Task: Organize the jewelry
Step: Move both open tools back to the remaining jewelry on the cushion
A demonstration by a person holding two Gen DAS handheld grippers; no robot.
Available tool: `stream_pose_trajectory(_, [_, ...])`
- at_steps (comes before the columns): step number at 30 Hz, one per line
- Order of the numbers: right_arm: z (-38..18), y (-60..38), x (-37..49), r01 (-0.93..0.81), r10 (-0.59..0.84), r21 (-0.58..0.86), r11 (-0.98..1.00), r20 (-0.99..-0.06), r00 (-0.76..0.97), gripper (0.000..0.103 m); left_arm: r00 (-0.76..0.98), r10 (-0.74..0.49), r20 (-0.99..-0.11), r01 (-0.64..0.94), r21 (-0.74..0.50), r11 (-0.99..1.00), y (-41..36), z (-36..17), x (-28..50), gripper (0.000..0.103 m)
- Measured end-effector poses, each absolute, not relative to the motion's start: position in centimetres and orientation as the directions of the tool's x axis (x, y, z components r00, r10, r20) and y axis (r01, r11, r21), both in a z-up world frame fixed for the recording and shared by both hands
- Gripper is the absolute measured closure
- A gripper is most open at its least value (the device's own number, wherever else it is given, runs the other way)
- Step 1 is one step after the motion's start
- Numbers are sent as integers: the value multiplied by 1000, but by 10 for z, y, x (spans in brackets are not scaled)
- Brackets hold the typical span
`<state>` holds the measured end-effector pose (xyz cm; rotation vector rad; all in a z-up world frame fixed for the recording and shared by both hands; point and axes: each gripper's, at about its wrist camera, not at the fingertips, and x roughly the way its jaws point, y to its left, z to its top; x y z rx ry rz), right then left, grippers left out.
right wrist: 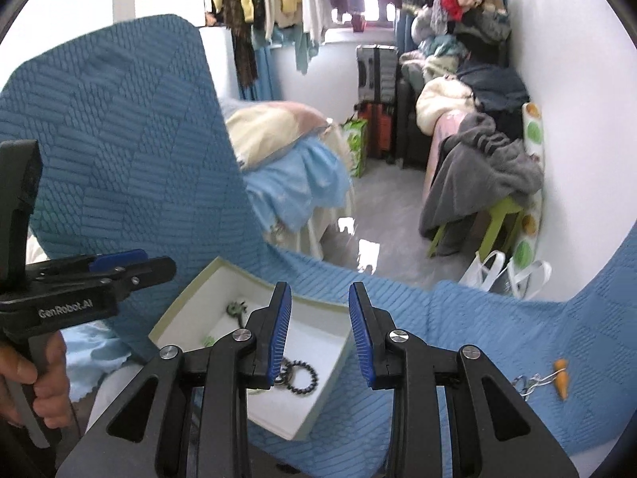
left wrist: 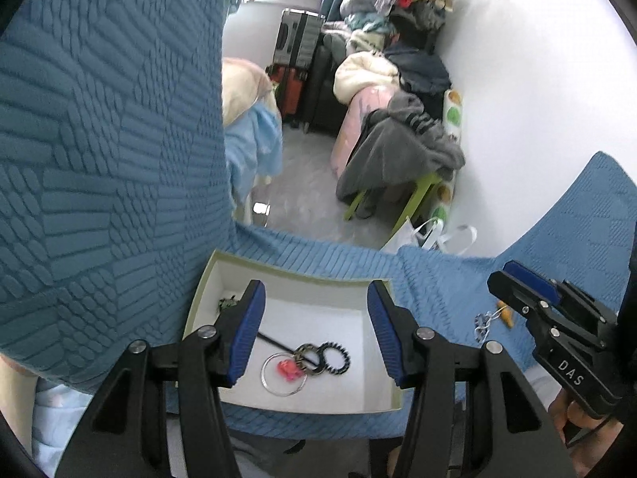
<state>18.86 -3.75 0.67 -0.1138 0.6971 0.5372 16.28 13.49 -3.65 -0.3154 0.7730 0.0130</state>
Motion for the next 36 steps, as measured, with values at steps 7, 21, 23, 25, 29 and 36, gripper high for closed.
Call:
stream_pose_trajectory(7, [11,-64,187,-486,421,69,871,-615,667,75,746,-101,-658,-114,-276,954,113,-25,164,49])
stream_pose_trajectory(21, [12,-128,180,-441,398,65,895,-563,724,75,786,-124,-605,-68,-283,957,57,-18,173,49])
stream_pose_trajectory(23, [9,-135,178,-449,401,59,892,-560,725,75,793,-129,-595,-67,-297,952,51,-20,174,49])
stream_pose_trajectory(25, [4,-144,178,-444,398,58,894,-558,728,75,802,-142,-580,-60,-314,948,43,-25,176,49])
stream_pose_trajectory(29, [-9,-169,180,-419,378,58,906,-555,741,75,792,-174,-585,-43,-338,940,22,-38,182,49])
stream_pose_trajectory(36, [-26,-215,184,-358,308,21,933,-561,769,75,763,-210,-612,-4,-330,944,-23,-57,196,49])
